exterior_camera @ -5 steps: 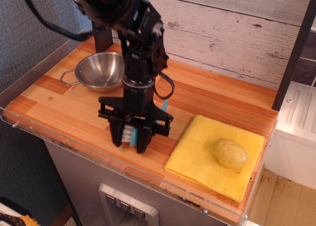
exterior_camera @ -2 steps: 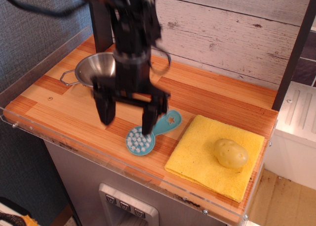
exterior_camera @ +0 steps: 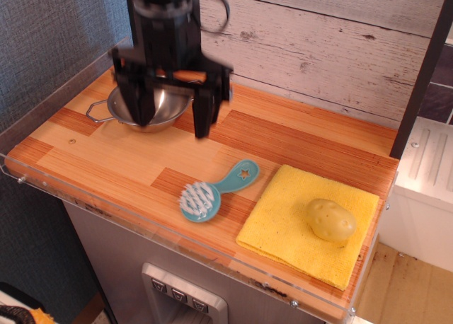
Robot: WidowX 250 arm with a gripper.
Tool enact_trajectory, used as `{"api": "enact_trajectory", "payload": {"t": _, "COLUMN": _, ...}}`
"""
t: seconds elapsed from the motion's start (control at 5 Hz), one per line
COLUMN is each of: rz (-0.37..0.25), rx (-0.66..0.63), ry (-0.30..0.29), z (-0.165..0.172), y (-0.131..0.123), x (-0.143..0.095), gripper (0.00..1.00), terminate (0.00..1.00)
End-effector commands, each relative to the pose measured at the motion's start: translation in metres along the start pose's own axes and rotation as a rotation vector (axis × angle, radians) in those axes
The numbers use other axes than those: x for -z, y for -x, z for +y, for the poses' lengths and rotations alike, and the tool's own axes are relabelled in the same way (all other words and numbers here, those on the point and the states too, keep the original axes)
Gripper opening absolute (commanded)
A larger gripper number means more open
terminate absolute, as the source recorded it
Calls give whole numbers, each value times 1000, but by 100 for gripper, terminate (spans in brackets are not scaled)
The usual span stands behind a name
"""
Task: Put the blue brush on the right side of yellow cloth
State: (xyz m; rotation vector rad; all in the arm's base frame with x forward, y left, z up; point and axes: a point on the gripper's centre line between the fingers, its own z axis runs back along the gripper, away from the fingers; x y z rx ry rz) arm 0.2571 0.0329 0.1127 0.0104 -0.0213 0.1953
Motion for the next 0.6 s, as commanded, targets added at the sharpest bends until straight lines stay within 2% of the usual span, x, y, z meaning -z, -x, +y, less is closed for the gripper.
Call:
{"api": "enact_trajectory", "payload": {"t": 0.0, "rz": 21, "rx": 34, "ry": -4, "z": 2, "y": -12, "x": -2, "gripper": 100, "terminate": 0}}
{"api": "enact_trajectory", "payload": {"t": 0.2, "rz": 21, "rx": 34, "ry": -4, "z": 2, "y": -12, "x": -2, "gripper": 100, "terminate": 0}}
{"api": "enact_trajectory", "payload": {"t": 0.4, "rz": 21, "rx": 34, "ry": -4, "z": 2, "y": -12, "x": -2, "gripper": 100, "terminate": 100}}
